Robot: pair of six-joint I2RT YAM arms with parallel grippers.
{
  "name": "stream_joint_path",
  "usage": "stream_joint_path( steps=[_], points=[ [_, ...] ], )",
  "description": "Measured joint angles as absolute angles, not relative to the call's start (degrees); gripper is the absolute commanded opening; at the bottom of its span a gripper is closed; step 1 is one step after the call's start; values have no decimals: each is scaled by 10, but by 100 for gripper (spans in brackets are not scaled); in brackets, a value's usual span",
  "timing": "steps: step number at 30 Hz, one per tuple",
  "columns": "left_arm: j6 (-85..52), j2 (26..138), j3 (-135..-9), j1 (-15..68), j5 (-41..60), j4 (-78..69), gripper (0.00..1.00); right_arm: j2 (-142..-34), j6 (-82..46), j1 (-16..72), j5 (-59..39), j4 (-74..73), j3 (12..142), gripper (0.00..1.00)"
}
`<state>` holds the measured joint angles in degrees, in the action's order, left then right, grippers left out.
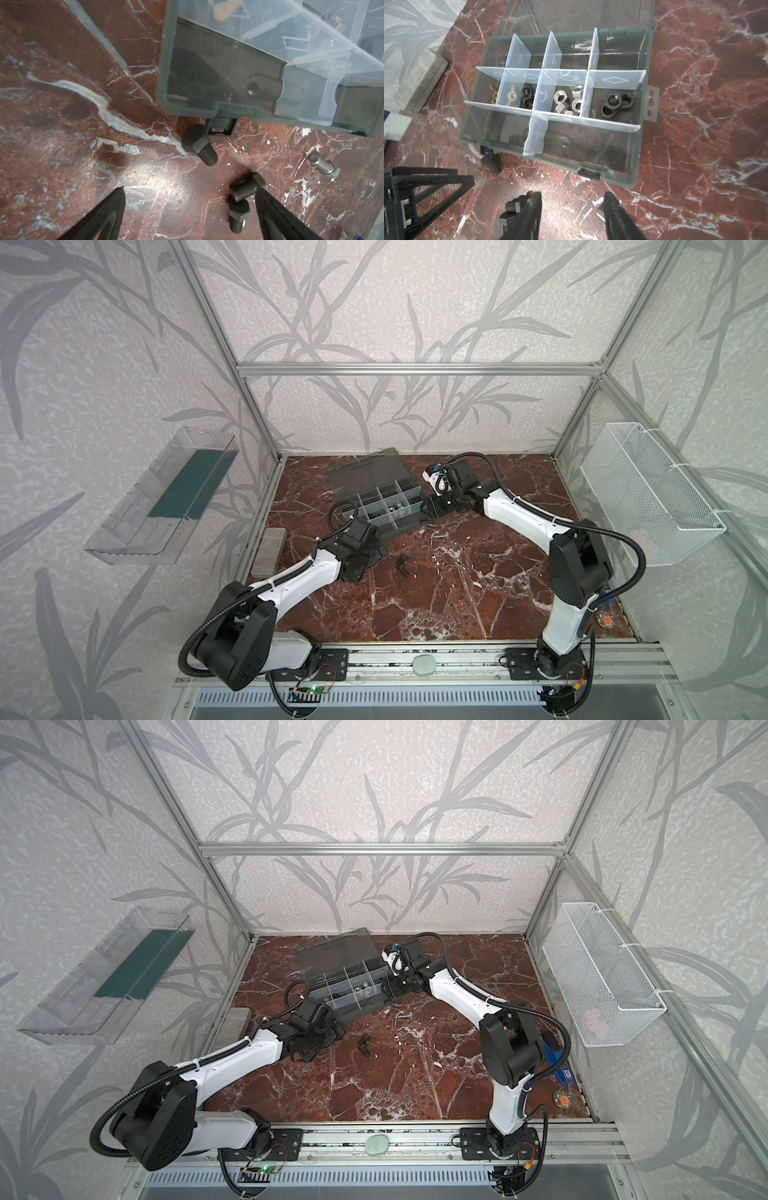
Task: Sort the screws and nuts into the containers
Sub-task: 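Move the left gripper to the black bolts while the right gripper draws back, then lower the left gripper and close it on a black hex bolt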
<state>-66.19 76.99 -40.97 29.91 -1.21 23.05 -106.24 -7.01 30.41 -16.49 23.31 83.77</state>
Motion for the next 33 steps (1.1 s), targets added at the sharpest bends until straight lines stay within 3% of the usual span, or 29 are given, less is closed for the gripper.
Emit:
stream_joint_path(
  steps=[11, 33],
  points=[
    [-667, 848, -475, 330, -63, 275, 91, -1062, -68, 304, -186, 207, 806, 50],
    [-673, 911, -487, 345, -88, 288, 81, -1063, -68, 285, -217, 178, 764, 49]
  ],
)
